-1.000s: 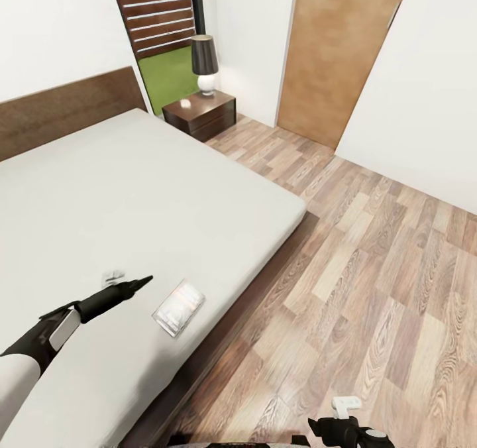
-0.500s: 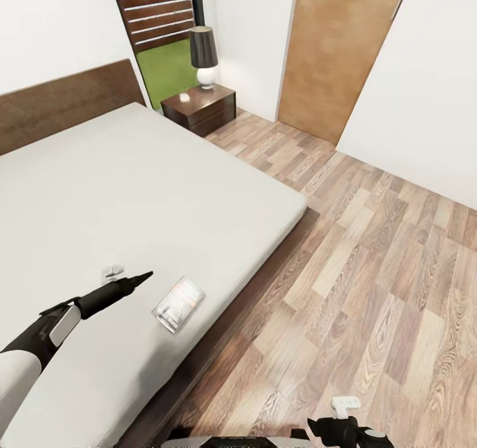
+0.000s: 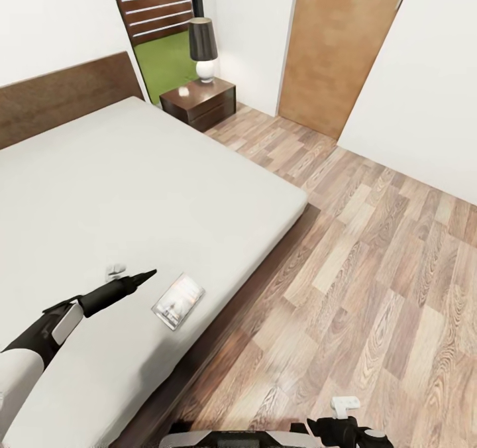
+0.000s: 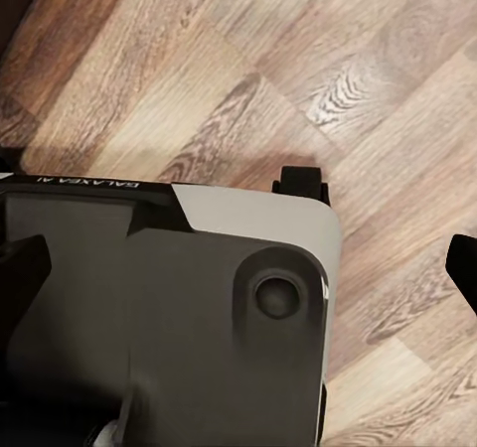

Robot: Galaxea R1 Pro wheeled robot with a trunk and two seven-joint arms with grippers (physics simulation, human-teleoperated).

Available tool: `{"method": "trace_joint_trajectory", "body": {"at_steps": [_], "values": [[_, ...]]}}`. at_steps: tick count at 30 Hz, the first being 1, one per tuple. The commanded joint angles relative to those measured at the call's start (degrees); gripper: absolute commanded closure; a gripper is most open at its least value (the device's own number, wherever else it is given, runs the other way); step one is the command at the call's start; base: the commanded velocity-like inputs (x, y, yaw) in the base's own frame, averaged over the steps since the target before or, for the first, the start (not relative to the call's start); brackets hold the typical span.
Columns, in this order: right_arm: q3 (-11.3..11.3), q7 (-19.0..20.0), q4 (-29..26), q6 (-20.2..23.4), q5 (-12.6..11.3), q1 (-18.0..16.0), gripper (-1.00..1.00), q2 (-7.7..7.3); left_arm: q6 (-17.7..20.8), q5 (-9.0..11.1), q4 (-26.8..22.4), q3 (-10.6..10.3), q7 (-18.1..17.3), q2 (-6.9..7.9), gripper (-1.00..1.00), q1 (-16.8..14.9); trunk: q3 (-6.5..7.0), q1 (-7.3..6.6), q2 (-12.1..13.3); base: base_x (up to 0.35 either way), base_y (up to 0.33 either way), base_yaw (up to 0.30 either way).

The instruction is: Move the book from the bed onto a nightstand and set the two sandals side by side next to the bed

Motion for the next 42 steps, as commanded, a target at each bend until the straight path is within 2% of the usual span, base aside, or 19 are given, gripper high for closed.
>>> {"method": "trace_joint_trajectory", "body": {"at_steps": [1, 10, 31, 42], "values": [[-0.5, 0.4, -0.1, 0.2, 0.4, 0.0, -1.00, 0.04, 0.6, 0.6, 0.0, -0.3, -0.4, 0.07, -1.00, -0.1, -0.16, 0.03, -0.1, 0.000, 0.000, 0.000], [-0.5, 0.5, -0.2, 0.2, 0.4, 0.0, -1.00, -0.01, 0.5, 0.4, 0.1, -0.6, -1.6, 0.06, -1.00, -0.1, -0.84, 0.03, -0.1, 0.000, 0.000, 0.000], [-0.5, 0.4, -0.1, 0.2, 0.4, 0.0, -1.00, -0.03, 0.6, 0.8, 0.0, -0.2, -1.8, 0.54, -1.00, -0.2, -2.49, 0.03, -0.1, 0.000, 0.000, 0.000], [-0.5, 0.4, -0.2, 0.2, 0.4, 0.0, -1.00, -0.03, 1.0, 0.8, -1.0, -0.1, -4.9, 0.91, -1.00, -0.2, -3.39, 0.03, -0.1, 0.000, 0.000, 0.000]]}}
